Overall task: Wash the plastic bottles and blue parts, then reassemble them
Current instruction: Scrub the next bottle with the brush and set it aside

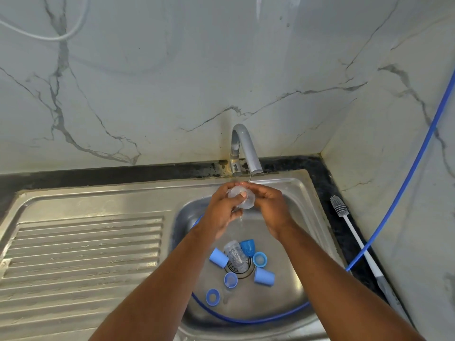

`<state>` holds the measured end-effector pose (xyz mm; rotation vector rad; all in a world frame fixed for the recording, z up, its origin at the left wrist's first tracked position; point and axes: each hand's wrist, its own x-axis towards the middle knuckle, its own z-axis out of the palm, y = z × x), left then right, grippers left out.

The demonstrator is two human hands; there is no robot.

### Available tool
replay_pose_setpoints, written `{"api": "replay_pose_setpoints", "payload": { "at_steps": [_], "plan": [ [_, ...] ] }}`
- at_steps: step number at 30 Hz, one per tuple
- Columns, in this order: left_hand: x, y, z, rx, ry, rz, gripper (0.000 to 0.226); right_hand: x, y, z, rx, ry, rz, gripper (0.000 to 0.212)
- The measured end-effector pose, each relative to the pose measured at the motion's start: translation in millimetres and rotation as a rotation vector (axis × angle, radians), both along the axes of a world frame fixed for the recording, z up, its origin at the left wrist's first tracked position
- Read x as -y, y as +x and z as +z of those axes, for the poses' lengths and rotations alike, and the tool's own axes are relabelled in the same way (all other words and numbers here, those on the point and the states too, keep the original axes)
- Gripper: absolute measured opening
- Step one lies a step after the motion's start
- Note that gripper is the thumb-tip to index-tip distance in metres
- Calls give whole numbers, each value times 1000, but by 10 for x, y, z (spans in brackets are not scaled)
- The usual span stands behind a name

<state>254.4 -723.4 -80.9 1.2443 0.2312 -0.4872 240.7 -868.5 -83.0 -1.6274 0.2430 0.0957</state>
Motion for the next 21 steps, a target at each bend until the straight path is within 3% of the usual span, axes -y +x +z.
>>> {"api": "replay_pose_setpoints", "payload": {
  "at_steps": [3, 5, 8, 11, 14, 21],
  "plan": [
    [-12, -49, -20, -77, -152, 38, 29, 12, 29, -77, -77, 98, -212, 30],
    [-2, -80, -24, -97, -208, 69, 34, 6, 29, -112, -187, 284, -182, 28],
    [5, -90, -62, -48, -95, 68, 36, 7, 5, -55, -306, 470, -104, 31],
    [35, -65, -67, 9, 112, 56, 23, 14, 7, -56, -306, 563, -135, 31],
    [42, -25, -97, 121, 347, -14, 14, 7, 43, -72, -267, 530, -150, 29],
    [10, -198, -241, 274, 380, 64, 20, -103, 16, -128, -156, 321, -42, 42]
  ]
}}
